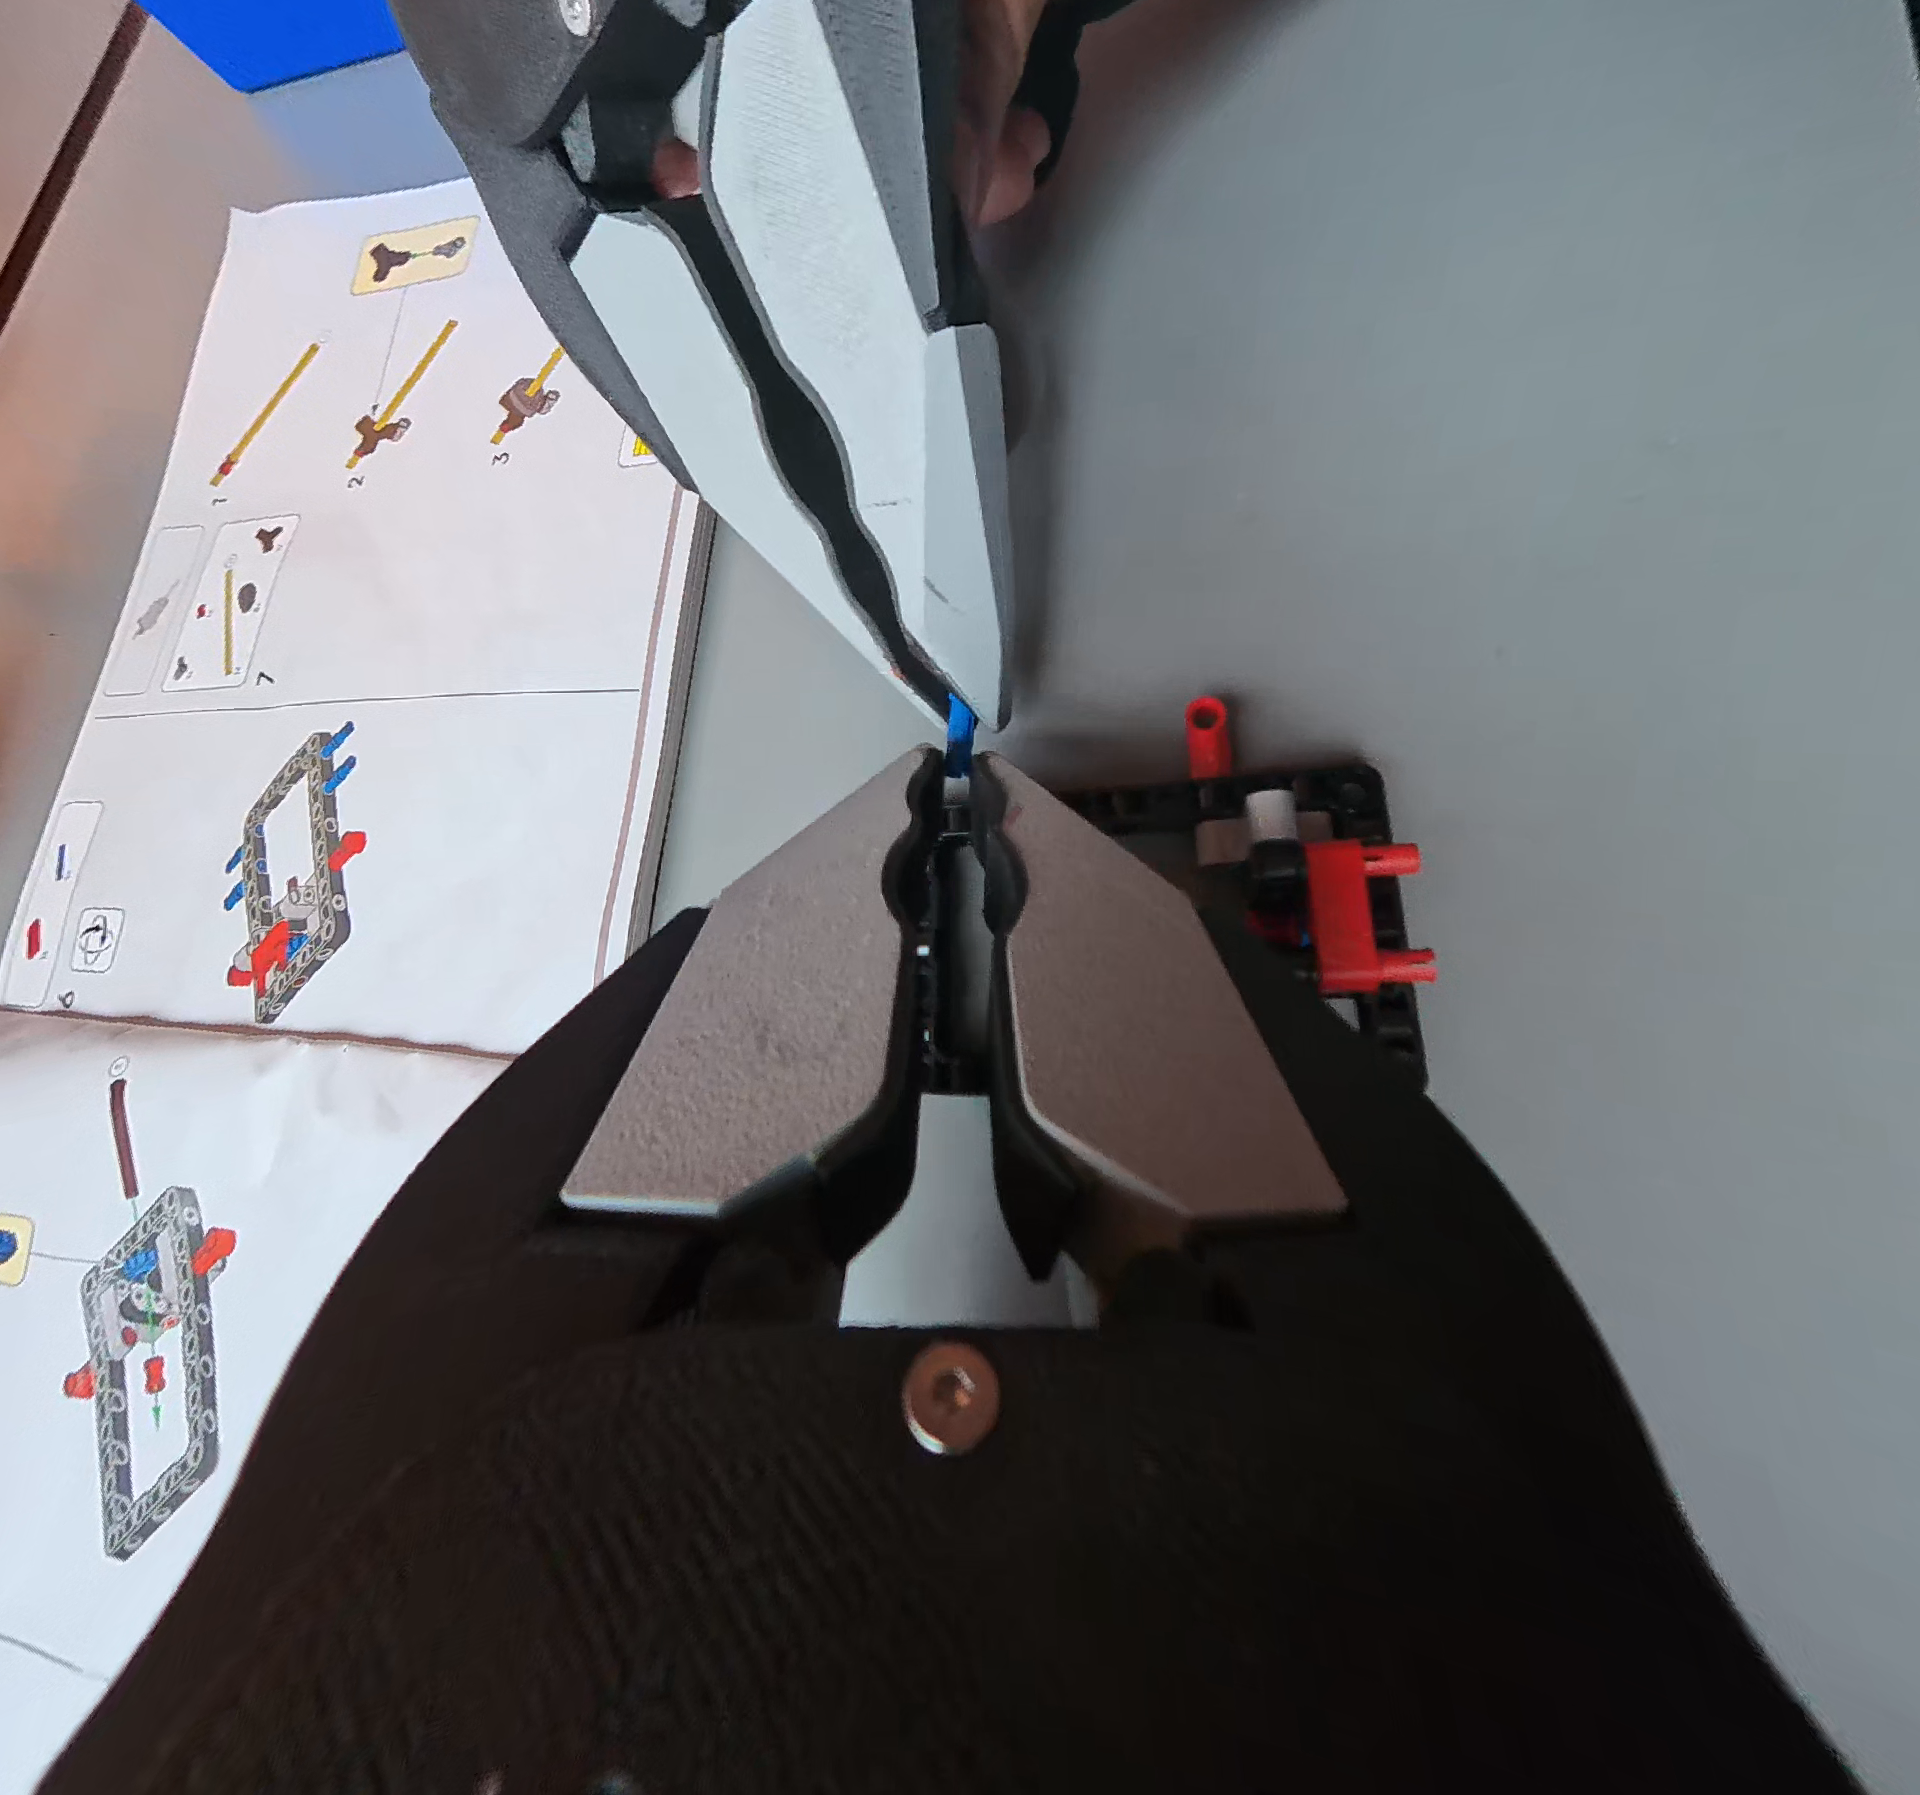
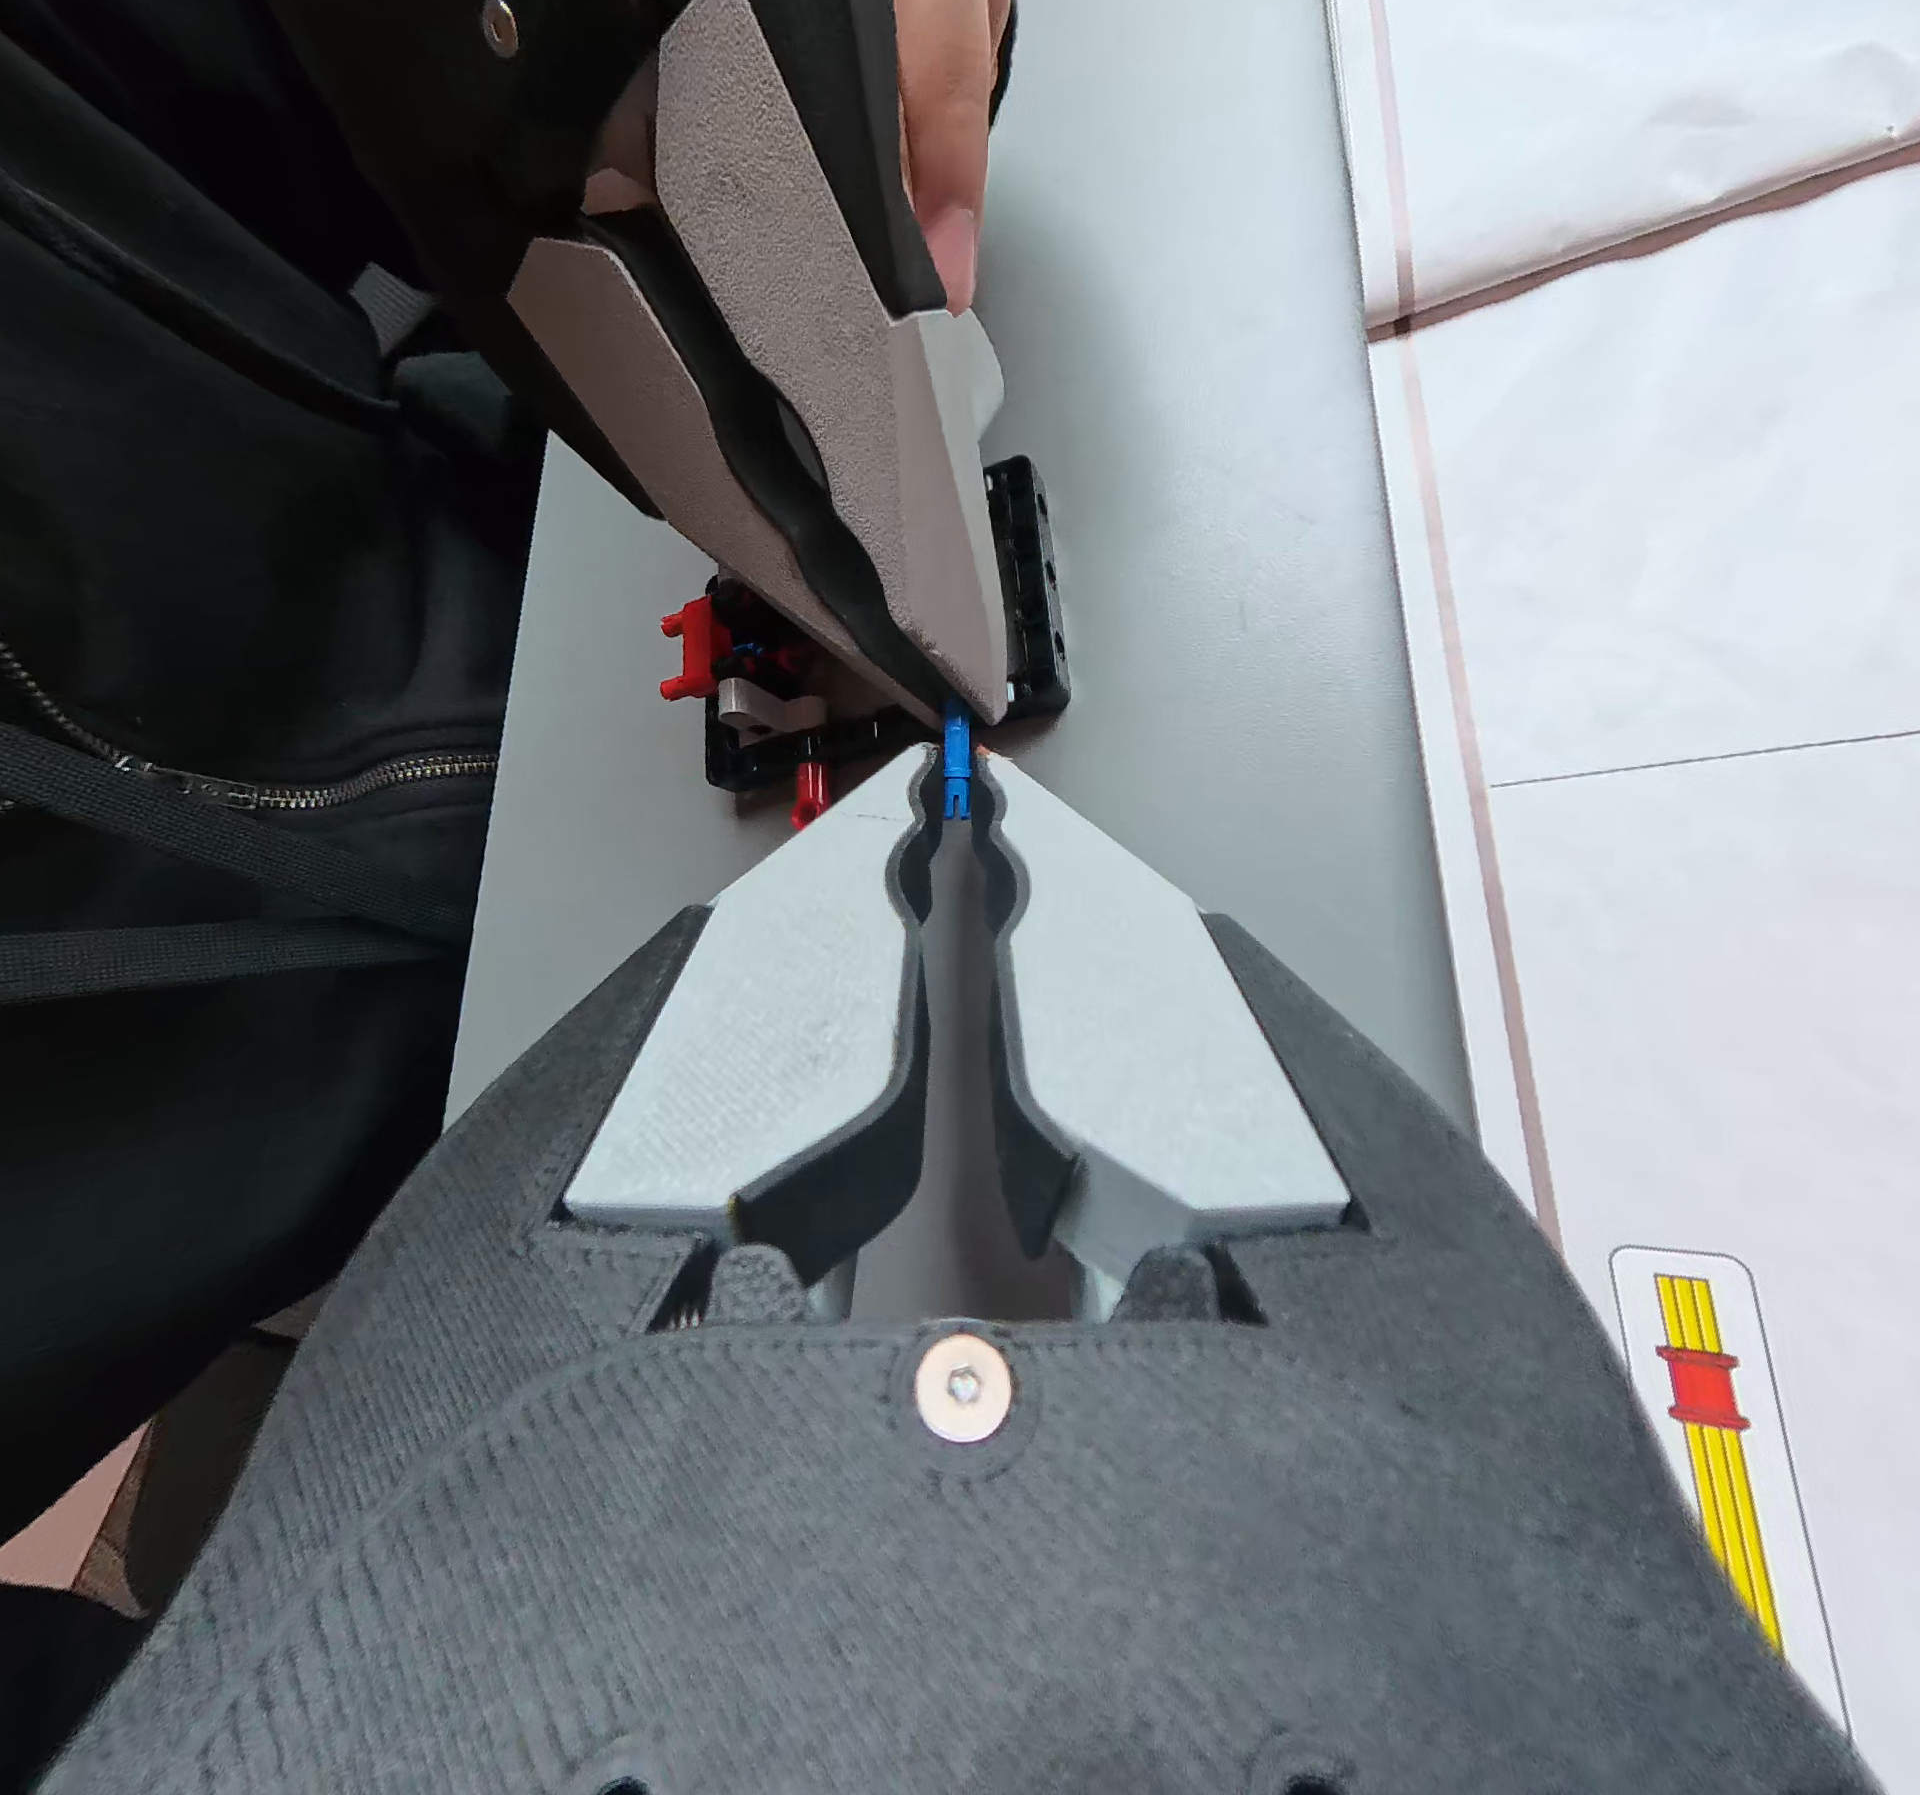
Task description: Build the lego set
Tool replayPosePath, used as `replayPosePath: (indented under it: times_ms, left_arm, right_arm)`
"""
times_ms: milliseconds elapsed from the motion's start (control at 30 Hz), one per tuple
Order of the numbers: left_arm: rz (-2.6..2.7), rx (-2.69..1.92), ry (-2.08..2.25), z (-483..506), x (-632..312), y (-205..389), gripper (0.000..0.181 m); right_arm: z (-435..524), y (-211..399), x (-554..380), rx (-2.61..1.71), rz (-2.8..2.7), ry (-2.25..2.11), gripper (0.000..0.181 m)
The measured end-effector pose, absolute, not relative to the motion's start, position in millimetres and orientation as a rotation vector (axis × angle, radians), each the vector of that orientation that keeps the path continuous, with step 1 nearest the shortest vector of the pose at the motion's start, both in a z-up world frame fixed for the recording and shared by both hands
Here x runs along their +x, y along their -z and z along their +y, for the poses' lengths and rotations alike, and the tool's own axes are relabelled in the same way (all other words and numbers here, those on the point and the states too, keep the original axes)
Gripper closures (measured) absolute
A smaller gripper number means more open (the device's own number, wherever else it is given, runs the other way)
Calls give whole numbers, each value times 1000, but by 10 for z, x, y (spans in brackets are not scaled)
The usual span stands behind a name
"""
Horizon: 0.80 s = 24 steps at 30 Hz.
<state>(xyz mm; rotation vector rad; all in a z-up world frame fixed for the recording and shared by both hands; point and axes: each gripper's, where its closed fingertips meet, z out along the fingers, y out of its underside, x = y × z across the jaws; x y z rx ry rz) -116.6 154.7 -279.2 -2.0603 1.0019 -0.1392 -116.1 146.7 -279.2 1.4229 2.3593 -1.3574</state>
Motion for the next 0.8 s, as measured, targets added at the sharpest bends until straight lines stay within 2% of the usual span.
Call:
replayPosePath:
  times_ms: [433,800]
  left_arm:
    - [866,-2148,281,1557,-1244,2829,178]
    - [832,-2161,362,1538,-1246,2833,179]
  right_arm:
    - [1559,2790,-1249,1298,2976,1237,180]
    - [1544,2784,-1259,1204,3143,1204,180]
